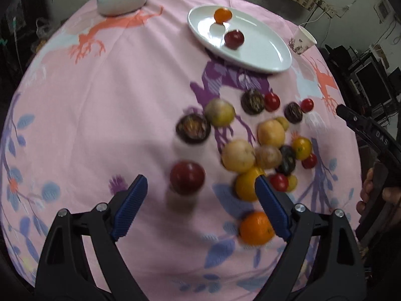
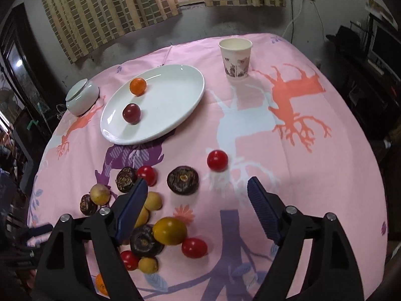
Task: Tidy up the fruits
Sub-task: 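Place the plum on the white plate with the left tool while the right tool places the orange, then grasp another dark red plum with the left tool while the right tool grasps a yellow tomato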
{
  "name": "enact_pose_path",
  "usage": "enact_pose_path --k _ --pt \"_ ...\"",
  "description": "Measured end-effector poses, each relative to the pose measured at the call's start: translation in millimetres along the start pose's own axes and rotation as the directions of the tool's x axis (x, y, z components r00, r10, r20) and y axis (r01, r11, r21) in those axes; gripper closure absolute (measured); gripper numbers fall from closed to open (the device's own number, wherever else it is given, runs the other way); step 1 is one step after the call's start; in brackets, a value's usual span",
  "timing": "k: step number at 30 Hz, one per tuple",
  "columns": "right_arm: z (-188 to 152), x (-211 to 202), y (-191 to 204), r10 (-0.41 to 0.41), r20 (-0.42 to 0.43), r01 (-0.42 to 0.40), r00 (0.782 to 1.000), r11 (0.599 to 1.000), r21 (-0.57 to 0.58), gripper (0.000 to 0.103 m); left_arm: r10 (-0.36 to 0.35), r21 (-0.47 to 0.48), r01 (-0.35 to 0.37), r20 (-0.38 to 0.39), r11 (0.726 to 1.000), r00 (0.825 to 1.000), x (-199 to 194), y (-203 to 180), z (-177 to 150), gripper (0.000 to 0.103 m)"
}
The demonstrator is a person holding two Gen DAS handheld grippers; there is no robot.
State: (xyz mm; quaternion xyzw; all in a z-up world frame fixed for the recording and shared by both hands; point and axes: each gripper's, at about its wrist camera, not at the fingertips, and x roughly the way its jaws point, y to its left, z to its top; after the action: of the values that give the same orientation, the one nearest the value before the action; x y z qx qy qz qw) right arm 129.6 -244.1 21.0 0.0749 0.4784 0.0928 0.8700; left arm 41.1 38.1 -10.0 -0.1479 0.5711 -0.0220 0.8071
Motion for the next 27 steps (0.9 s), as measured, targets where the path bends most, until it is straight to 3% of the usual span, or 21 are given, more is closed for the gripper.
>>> enact_pose_path --k 2,6,12,15,18,24,27 --pt "-7 -2 -6 -0.005 -0.019 0.006 1.0 0.999 0.038 0.021 -0.011 0.014 0.012 -0.057 1.0 0.998 8 -7 -29 0.014" --pt "-15 -7 -18 -0.038 -0.031 0.04 0.999 0.997 0.064 0.021 0.083 0.174 -0.067 -0.087 0.982 0.993 25 -27 -75 0.014" --pt "-26 -18 -24 -0.047 -0.029 0.049 0.998 0.996 0.074 0.021 0.137 0.267 -0.098 -0.13 0.959 0.982 36 -29 -109 0.014" --pt "-32 -26 -19 -0.066 -0.019 0.066 0.998 0.998 0.017 0.021 0.171 0.368 -0.091 -0.19 0.925 0.967 34 -31 -122 0.014" --pt "-42 -32 -7 -0.067 -0.003 0.067 0.998 0.996 -0.065 0.021 0.253 0.428 -0.126 -0.253 0.895 0.934 25 -19 -132 0.014" --pt "-72 -30 9 -0.024 -0.045 0.019 0.999 0.994 -0.105 0.021 0.377 0.425 -0.3 -0.109 0.854 0.92 -48 10 -107 0.014" --pt "-81 -27 13 -0.046 -0.043 0.04 0.998 0.989 -0.144 0.021 0.385 0.391 -0.346 -0.024 0.853 0.922 -84 11 -76 0.014"
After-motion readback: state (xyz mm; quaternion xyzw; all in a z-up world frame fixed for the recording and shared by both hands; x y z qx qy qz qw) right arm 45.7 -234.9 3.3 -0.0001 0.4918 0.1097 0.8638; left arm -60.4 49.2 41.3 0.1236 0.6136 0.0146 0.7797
